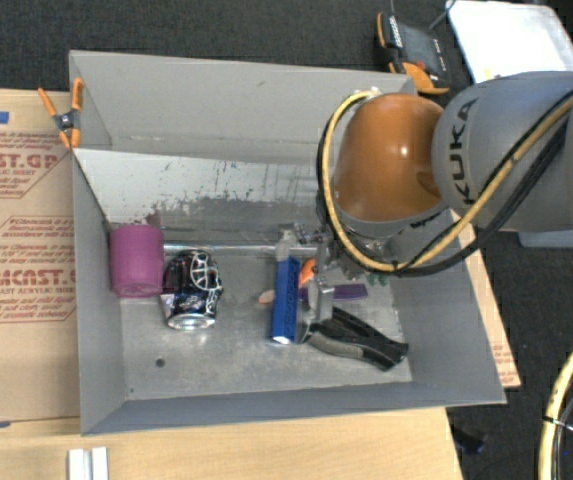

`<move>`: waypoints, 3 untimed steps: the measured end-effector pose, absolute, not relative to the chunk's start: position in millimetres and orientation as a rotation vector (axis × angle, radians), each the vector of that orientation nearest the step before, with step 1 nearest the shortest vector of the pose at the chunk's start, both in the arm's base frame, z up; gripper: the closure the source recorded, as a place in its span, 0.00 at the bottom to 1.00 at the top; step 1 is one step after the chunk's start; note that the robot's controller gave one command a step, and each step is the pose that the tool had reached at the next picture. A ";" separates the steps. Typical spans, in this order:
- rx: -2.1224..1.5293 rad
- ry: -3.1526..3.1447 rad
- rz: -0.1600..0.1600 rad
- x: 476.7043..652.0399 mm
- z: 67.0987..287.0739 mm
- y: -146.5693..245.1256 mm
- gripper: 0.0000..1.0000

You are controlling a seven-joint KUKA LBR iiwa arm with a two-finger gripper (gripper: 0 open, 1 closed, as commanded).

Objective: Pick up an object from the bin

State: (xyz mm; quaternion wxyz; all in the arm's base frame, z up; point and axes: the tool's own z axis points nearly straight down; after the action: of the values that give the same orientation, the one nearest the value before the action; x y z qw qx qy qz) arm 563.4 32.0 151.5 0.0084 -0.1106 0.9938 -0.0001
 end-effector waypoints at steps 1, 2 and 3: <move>-0.651 3.065 0.002 578.7 118.0 30.8 0.00; -0.616 3.067 0.001 569.5 83.2 31.9 0.00; -0.910 2.988 0.000 593.6 70.5 23.8 1.00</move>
Offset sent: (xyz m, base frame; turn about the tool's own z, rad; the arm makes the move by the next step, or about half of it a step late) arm -0.0001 -0.0003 -0.0803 -0.1502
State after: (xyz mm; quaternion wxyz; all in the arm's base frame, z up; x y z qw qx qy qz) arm 593.6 23.8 70.5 0.0091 -0.2914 0.9566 0.0001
